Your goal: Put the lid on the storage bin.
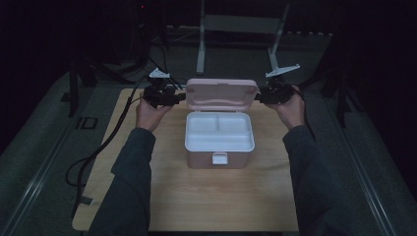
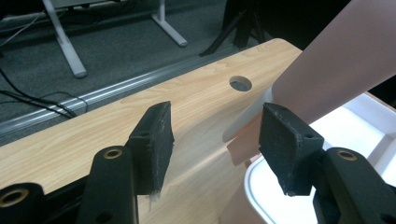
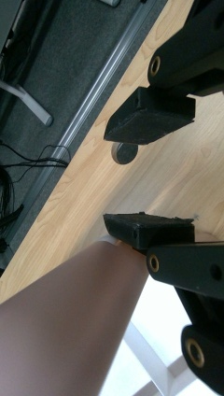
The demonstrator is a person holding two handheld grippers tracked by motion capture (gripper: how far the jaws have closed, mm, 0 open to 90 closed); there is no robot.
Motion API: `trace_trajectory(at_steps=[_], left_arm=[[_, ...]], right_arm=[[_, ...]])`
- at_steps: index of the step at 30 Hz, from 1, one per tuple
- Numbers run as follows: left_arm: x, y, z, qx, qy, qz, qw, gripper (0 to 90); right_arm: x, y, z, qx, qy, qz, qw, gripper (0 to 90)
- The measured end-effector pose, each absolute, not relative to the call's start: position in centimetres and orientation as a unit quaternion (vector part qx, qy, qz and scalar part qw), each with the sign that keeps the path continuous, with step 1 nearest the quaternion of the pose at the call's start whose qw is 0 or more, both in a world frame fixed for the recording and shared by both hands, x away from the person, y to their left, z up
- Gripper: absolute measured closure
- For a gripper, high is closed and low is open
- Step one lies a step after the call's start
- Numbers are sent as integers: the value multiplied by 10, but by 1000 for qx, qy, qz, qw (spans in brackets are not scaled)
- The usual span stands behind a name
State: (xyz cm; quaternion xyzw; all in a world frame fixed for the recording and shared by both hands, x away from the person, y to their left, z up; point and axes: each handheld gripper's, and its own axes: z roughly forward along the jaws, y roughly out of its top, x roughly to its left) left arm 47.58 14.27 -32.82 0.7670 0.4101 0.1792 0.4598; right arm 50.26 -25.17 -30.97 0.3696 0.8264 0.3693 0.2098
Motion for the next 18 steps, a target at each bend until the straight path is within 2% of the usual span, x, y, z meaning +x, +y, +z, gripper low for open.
trace_trajectory(at_steps=[18], left_arm=[[464, 144, -330, 771, 404, 170, 462, 457]], right_arm=[[487, -257, -315, 354, 830, 378, 206, 551]])
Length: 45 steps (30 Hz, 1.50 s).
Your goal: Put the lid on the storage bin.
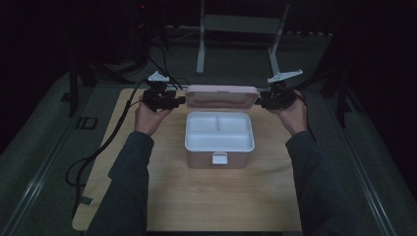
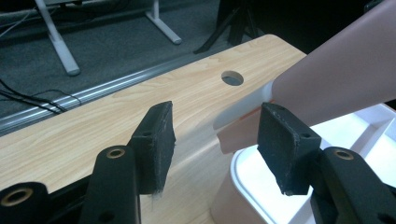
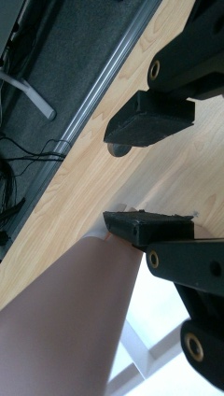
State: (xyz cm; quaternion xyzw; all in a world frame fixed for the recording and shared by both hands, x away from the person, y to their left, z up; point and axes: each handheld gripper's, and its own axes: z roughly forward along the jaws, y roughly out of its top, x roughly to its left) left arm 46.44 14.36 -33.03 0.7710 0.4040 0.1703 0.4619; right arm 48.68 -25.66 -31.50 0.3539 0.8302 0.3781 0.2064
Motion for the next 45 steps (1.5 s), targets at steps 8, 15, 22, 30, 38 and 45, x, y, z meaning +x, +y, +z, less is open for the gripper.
trace_trajectory(at_steps=[8, 15, 22, 30, 38, 45], left_arm=[[454, 144, -333, 777, 397, 165, 459, 452], [449, 144, -338, 775, 397, 166, 463, 450], [446, 143, -338, 779, 394, 170, 458, 451], [443, 132, -343, 788, 376, 163, 459, 427], [435, 126, -345, 799, 362, 169, 450, 419], [410, 125, -337, 806, 334, 184, 452, 393]], right_arm=[[478, -259, -318, 346, 832, 383, 202, 534], [473, -260, -320, 343, 831, 389, 201, 539], [471, -261, -322, 343, 828, 398, 196, 538], [468, -253, -323, 326, 834, 404, 184, 512], [461, -257, -328, 322, 839, 400, 180, 505], [447, -269, -333, 322, 838, 402, 180, 490]])
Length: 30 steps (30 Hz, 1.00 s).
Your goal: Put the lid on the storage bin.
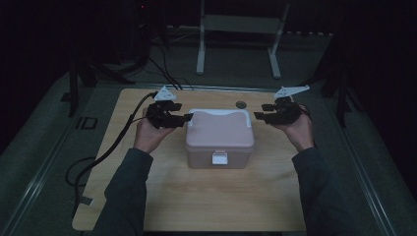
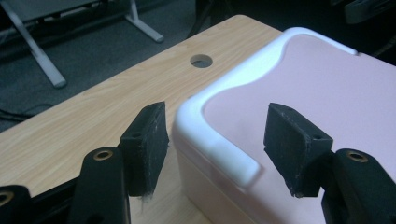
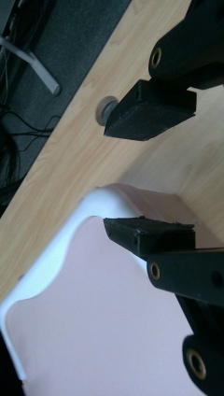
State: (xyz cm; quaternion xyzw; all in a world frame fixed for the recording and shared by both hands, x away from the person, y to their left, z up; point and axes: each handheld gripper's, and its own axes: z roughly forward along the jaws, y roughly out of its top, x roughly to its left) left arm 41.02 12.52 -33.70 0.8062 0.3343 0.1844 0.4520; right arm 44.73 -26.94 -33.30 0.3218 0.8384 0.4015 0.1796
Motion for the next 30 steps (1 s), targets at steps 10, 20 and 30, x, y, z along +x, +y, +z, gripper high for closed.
trace_trajectory(at_steps=[10, 20, 30], left_arm=[[358, 135, -341, 803, 300, 201, 475, 375], [324, 146, -385, 802, 314, 185, 474, 354], [308, 148, -419, 815, 317, 173, 452, 348]], right_arm=[[415, -284, -354, 321, 850, 376, 183, 472], [388, -285, -383, 322, 862, 349, 180, 448], [370, -288, -404, 333, 865, 331, 179, 419]])
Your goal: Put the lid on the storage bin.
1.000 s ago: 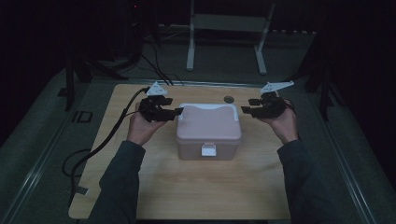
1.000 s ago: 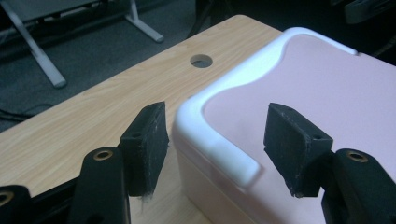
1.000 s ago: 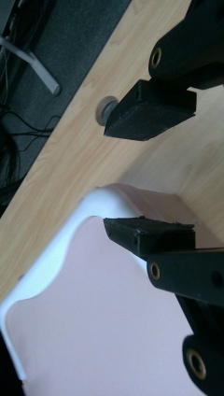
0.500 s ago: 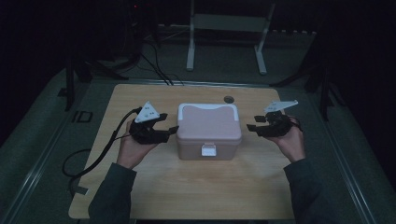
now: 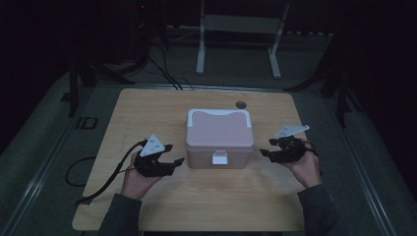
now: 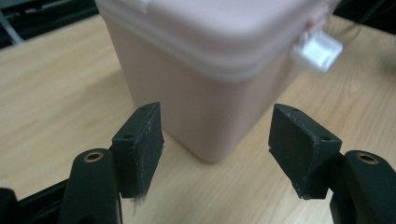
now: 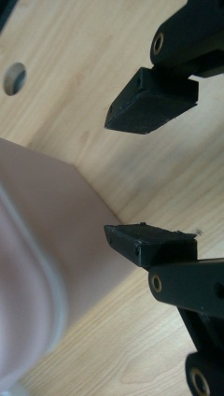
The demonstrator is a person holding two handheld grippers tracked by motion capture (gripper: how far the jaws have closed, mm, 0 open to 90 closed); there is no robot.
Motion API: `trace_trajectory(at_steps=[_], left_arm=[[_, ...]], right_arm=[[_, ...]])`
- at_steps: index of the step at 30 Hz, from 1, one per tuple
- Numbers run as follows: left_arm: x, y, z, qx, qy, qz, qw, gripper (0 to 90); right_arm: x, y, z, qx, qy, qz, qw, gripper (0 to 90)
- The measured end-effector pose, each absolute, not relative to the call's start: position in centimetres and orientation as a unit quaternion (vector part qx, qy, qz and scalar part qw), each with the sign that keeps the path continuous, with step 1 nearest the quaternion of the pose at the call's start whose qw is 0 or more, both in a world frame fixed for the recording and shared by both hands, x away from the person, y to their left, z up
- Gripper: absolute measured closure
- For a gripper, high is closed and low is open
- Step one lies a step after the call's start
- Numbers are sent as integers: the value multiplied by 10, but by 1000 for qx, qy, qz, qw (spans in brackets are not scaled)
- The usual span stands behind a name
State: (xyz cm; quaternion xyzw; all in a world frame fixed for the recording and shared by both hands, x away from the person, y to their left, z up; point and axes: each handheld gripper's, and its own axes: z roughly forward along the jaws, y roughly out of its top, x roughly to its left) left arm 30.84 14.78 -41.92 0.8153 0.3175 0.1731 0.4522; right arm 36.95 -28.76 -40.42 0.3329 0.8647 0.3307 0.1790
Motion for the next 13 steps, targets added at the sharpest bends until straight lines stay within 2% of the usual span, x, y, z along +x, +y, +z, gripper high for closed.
trace_trajectory(at_steps=[13], left_arm=[[302, 145, -456, 822, 331, 152, 438, 341]], right_arm=[[355, -290, -447, 355, 874, 283, 172, 377]])
